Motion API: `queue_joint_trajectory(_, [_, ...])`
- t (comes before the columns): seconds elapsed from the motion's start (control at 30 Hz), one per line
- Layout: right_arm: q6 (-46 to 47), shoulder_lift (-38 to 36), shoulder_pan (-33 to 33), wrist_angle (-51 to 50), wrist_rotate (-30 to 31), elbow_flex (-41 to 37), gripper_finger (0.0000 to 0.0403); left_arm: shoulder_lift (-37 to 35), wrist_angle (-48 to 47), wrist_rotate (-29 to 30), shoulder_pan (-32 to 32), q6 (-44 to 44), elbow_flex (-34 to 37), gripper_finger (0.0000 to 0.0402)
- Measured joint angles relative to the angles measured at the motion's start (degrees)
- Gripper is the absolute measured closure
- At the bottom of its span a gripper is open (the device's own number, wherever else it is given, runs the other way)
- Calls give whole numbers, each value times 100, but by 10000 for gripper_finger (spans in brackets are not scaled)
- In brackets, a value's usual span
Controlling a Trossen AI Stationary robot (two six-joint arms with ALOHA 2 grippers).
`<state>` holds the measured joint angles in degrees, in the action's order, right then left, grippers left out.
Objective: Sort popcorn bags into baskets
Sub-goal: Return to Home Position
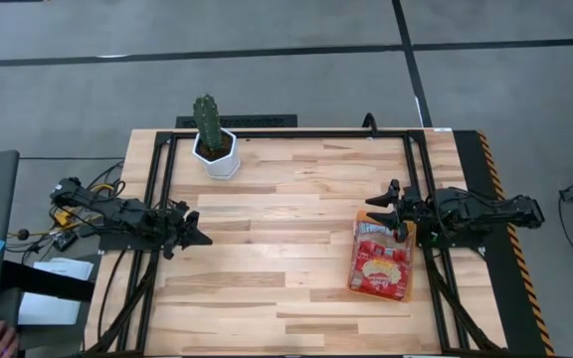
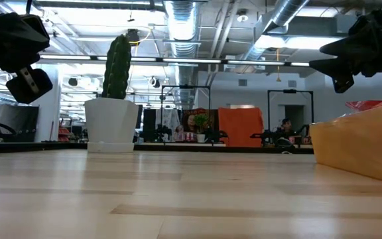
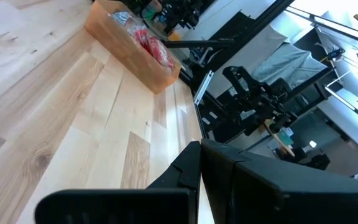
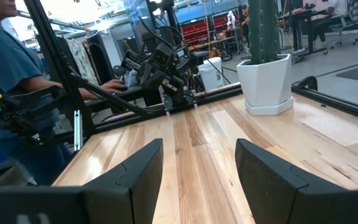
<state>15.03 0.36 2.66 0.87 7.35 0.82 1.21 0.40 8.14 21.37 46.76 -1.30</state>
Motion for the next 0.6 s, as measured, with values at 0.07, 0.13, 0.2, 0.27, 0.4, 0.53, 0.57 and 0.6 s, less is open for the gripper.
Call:
queue_joint_trajectory(0.07, [-2,0,0,2,0,0,177,0,-2,0,0,0,-1,401])
queue_joint_trajectory(0.13, [0,0,0,2,0,-1,177,0,-4,0,0,0,-2,401])
queue_joint_trajectory(0.2, [-1,0,0,1,0,-2,179,0,-4,0,0,0,-2,401])
queue_joint_trajectory(0.27, [0,0,0,1,0,-2,180,0,-4,0,0,0,-2,401])
queue_joint_trajectory(0.4, [0,0,0,0,0,-2,182,0,-4,0,0,0,-2,401])
queue_joint_trajectory(0.53, [-2,0,0,0,0,-4,179,0,-4,0,-2,0,-4,401])
queue_joint_trajectory(0.57, [0,0,0,0,0,-4,178,0,-4,0,-2,0,-4,401])
queue_joint_trajectory(0.6, [0,0,0,0,0,-4,177,0,-4,0,-2,0,-4,401])
